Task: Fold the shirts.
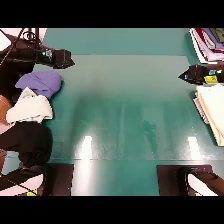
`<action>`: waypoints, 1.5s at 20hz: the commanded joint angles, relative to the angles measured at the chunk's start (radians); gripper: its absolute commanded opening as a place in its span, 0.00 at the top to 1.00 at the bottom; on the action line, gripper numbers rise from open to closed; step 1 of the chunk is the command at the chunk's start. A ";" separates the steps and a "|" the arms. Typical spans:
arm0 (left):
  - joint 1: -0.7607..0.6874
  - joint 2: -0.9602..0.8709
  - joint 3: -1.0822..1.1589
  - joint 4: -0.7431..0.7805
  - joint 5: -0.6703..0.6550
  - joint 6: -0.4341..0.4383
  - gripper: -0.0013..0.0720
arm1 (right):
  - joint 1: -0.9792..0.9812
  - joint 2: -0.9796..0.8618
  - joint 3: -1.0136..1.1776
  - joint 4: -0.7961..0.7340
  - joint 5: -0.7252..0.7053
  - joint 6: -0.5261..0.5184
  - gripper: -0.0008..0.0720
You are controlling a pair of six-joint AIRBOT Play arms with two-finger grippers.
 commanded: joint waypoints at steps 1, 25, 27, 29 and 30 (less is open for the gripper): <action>0.000 0.000 0.000 0.000 0.000 0.000 0.95 | 0.005 0.001 0.000 0.001 -0.003 0.000 0.96; 0.202 -0.232 -0.132 0.514 0.202 -0.166 0.22 | 0.005 0.000 0.000 0.002 -0.011 0.001 0.96; 0.242 -0.311 -0.132 0.502 0.212 -0.166 0.22 | 0.005 0.000 0.000 0.002 -0.011 0.001 0.96; 0.266 -0.365 -0.132 0.501 0.218 -0.166 0.22 | 0.005 0.000 0.000 0.002 -0.011 0.001 0.96; 0.272 -0.381 -0.132 0.501 0.219 -0.166 0.22 | 0.005 0.000 0.000 0.002 -0.011 0.001 0.96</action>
